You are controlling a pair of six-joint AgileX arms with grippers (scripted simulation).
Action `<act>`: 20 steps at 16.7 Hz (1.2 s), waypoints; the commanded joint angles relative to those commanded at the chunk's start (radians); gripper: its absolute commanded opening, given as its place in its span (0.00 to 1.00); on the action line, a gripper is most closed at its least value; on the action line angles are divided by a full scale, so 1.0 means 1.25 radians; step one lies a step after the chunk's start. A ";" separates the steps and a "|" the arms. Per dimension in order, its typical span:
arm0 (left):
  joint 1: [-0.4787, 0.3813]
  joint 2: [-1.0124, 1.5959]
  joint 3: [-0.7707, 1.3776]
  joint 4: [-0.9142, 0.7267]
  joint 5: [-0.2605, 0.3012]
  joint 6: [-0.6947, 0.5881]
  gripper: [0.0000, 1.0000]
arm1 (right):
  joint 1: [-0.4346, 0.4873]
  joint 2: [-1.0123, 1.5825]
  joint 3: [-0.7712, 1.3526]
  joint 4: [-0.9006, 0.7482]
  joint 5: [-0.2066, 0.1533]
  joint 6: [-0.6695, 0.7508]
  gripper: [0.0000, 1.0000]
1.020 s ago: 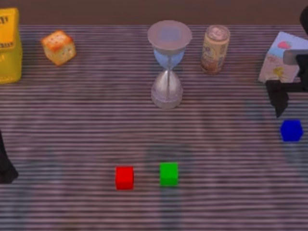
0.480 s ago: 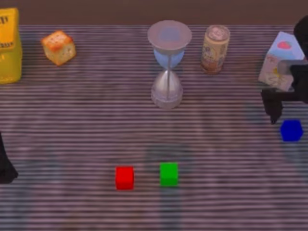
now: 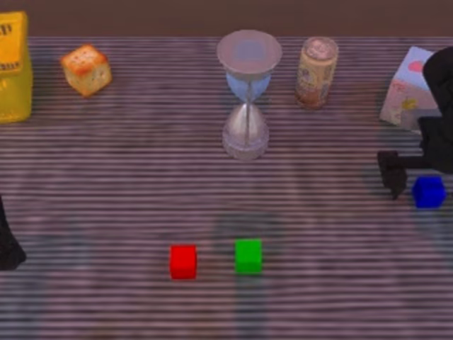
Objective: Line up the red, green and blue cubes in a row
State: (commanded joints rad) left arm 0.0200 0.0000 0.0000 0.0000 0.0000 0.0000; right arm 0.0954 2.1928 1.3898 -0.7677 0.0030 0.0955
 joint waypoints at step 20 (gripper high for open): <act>0.000 0.000 0.000 0.000 0.000 0.000 1.00 | 0.000 0.000 0.000 0.000 0.000 0.000 0.00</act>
State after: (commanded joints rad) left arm 0.0200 0.0000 0.0000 0.0000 0.0000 0.0000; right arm 0.0954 2.1928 1.3898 -0.7677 0.0030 0.0955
